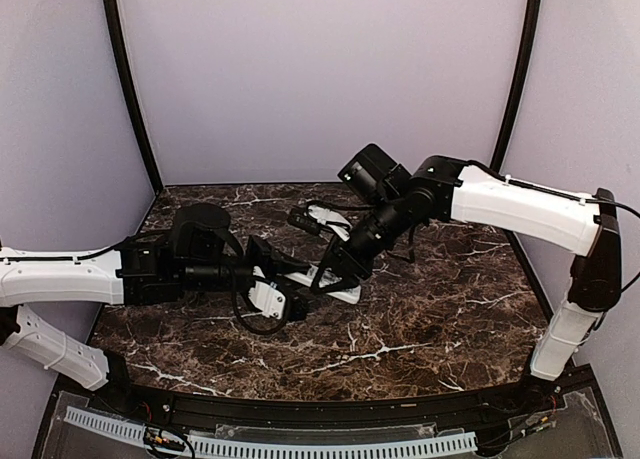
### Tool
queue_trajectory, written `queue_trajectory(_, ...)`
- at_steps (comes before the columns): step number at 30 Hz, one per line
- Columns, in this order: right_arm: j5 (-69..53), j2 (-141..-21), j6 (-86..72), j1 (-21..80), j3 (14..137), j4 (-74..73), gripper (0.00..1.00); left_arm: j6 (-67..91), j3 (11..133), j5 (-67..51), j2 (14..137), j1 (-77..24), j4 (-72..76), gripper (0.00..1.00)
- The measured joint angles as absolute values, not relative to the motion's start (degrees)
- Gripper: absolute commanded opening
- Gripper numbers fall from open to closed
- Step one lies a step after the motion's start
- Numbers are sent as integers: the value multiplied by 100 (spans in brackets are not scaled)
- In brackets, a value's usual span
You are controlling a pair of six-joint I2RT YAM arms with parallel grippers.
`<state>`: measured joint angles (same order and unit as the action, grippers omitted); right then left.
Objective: Load the batteries into the remote control
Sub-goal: Pass from the right arm to the left, then pass from the left arm to the right
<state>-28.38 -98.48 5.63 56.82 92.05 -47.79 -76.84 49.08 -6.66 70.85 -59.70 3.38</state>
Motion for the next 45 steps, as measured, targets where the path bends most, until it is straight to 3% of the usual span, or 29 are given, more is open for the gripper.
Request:
queue_trajectory(5,-2945,-9848,578,5677,9225,-4775,23,-7778,4895,-655,7085,-5981,392,9)
queue_trajectory(7,-2982,-9848,582,5675,9225,-4821,30,-7771,4869,-635,7087,-5994,390,2)
queue_trajectory(9,-2989,-9848,600,5675,9225,-4831,51,-7760,4869,-624,7087,-6003,405,0)
queue_trajectory(12,-2978,-9843,631,5673,9227,-4816,91,-7682,4866,-578,7087,-6005,421,0)
queue_trajectory(13,-2969,-9835,652,5677,9225,-4762,98,-7588,4866,-548,7087,-6012,471,0)
queue_trajectory(18,-2685,-9400,694,5697,8949,-4215,99,-6775,4875,-423,7087,-6018,607,0)
queue_trajectory(24,-2213,-8077,683,5690,8254,-3304,99,-5089,5072,-386,7129,-6016,567,0)
queue_trajectory(33,-1852,-7113,674,5623,7389,-2467,98,-2257,5256,-1275,7135,-5819,532,0)
queue_trajectory(40,-2045,-7157,652,5599,7155,-2462,85,-967,5411,-2727,7135,-5345,635,0)
queue_trajectory(45,-2233,-7179,613,5596,7153,-2447,64,-661,5411,-3280,7135,-5341,635,0)
